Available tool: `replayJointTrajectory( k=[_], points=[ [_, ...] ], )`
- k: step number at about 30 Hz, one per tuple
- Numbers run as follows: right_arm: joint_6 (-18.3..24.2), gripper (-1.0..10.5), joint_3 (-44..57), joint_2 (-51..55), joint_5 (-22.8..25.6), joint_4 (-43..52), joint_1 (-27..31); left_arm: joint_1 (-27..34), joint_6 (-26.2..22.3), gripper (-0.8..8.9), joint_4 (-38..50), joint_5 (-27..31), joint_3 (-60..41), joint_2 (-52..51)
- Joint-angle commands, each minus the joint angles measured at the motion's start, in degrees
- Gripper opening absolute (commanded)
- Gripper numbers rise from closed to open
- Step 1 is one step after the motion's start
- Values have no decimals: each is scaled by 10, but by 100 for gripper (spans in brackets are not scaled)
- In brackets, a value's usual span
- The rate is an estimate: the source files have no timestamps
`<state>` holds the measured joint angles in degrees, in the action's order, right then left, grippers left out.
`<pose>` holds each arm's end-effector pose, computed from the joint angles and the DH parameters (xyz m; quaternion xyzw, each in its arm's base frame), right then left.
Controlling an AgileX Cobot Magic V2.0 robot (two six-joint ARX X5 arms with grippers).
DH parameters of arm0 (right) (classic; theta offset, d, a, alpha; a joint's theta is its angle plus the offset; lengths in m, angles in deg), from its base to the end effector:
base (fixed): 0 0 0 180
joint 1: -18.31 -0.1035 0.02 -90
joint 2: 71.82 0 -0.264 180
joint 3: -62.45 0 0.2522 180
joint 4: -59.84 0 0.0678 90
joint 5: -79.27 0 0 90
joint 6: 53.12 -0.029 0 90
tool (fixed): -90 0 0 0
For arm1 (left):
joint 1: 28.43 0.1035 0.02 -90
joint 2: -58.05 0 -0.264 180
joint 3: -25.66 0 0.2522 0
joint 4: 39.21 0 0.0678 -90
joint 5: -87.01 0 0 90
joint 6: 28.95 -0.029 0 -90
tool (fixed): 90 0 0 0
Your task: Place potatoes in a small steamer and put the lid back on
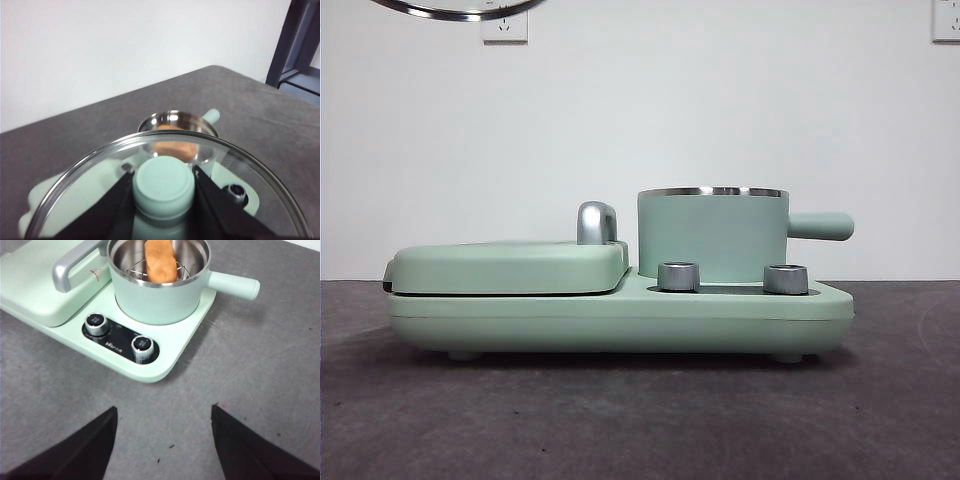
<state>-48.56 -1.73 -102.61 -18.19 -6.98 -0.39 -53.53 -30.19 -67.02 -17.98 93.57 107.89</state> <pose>0.0787 0.0306 0.3242 -0.0653 0.2774 0.2280 0.9310 0.1634 -0.0848 0.3673 0.0176 0.0809 -0.3424 0.9359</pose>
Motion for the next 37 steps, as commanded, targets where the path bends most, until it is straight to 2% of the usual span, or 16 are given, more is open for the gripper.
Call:
replayJointTrajectory(
  k=[1, 8, 16, 23, 31, 37],
  points=[
    [-26, 297, -5, 21, 0, -8, -2, -13, 5, 15, 58, -3, 11, 38],
    [-47, 297, -5, 55, -3, -19, -2, -43, -2, 15, 137, -3, 49, 161],
    [-46, 297, -5, 55, -3, -20, -2, -74, -55, 15, 156, -3, 180, 325],
    [-46, 297, -5, 55, -2, -19, -2, -92, -60, 15, 224, -2, 273, 451],
    [-45, 297, -5, 55, -2, -8, -2, -97, -60, 14, 344, -1, 302, 558],
    [-45, 297, -5, 55, 0, 4, -2, -97, -60, 14, 360, 3, 307, 601]
  ],
)
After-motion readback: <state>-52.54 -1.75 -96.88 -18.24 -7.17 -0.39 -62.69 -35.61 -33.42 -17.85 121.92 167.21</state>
